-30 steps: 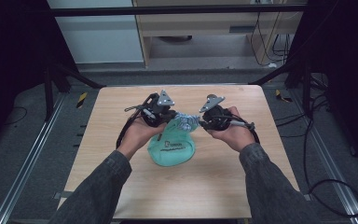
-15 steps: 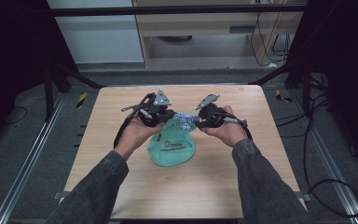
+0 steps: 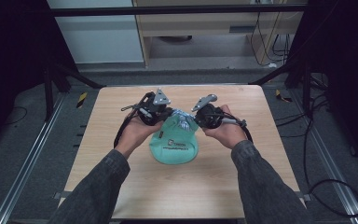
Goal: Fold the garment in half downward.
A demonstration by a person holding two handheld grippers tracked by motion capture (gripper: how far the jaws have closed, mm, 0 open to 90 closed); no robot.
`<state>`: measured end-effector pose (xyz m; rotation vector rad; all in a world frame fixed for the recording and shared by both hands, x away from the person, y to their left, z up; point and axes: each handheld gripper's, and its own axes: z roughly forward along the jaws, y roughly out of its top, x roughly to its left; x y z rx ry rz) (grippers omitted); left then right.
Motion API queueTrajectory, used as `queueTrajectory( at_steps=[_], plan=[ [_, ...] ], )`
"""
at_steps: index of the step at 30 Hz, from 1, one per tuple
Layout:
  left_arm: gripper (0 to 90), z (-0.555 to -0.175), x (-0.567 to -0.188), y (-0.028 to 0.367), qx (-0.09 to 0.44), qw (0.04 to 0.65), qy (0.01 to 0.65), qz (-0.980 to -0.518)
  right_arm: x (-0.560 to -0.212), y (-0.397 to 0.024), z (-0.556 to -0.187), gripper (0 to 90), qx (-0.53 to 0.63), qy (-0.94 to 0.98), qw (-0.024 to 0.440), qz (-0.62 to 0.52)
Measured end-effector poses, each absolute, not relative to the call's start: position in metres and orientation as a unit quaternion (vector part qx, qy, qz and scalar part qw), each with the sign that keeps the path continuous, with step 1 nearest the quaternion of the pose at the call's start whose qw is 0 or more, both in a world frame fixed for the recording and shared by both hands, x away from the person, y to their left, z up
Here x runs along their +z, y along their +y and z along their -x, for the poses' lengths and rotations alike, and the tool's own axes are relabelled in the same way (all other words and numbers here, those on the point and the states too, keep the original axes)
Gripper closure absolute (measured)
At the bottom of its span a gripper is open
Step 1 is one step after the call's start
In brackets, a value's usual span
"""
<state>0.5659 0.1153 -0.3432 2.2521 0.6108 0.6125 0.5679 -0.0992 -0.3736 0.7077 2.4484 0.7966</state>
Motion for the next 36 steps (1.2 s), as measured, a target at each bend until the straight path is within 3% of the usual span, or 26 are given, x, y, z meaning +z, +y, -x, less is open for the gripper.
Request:
queueTrajectory(
  at_steps=[16, 36],
  plan=[
    [86.0, -0.552, -0.383, 0.136, 0.240, 0.352, 0.232, -0.874, -0.391, -0.081, -0.540, 84.7, 0.271, 0.902, 0.257, -0.215],
    [86.3, -0.523, -0.427, 0.150, 0.226, 0.346, 0.222, -0.883, -0.430, -0.069, -0.519, 84.5, 0.260, 0.913, 0.249, -0.192]
  ],
)
